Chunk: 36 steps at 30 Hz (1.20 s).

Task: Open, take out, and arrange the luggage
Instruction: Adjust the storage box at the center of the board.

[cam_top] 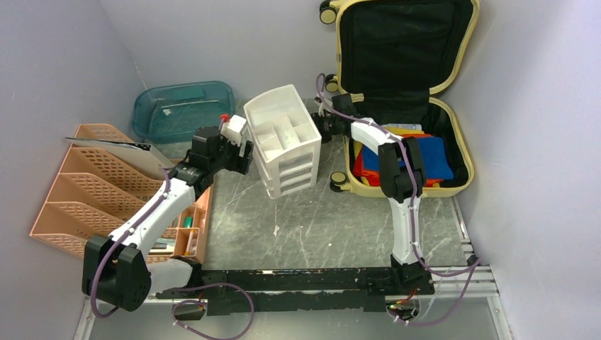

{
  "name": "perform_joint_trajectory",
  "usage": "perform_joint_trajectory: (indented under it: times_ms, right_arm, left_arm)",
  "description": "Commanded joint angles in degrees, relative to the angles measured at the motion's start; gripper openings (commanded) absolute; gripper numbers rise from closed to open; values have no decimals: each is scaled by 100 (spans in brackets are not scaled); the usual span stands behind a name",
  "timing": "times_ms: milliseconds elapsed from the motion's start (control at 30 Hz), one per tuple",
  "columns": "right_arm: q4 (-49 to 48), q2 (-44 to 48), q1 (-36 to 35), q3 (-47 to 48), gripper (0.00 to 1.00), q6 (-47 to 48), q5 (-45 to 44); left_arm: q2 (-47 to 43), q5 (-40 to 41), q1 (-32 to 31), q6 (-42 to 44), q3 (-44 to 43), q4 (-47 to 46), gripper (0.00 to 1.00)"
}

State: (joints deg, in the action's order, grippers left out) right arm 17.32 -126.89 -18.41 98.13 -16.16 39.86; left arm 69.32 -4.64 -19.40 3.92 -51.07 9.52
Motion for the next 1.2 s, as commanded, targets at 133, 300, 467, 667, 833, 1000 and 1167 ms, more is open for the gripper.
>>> perform_joint_trajectory:
  times_ms: [133,300,467,667,833,1000,1167]
  right_arm:
    - [-377,253,252,-235,29,-207,64]
    - [-200,452,320,-100,43,-179,14]
    - [155,724,310,75,49,249,-930]
    - [411,372,155,181,36,462,-1330]
    - [526,-129,-128,429,24,541,-1044]
    - [444,-401,-141,495,21,312,-307]
    - [155,-540,-119,371,21,93,563]
  left_arm:
    - [14,-65,29,114,151,-238,82]
    - [180,-18,33,180,369,-440,82]
    - [369,-49,41,148,381,-615,82]
    - [587,-90,50,90,428,-893,81]
    - [701,-229,57,-97,620,-1251,81]
    - [853,-475,67,-262,696,-1436,82]
    - [971,-858,68,-563,757,-1762,82]
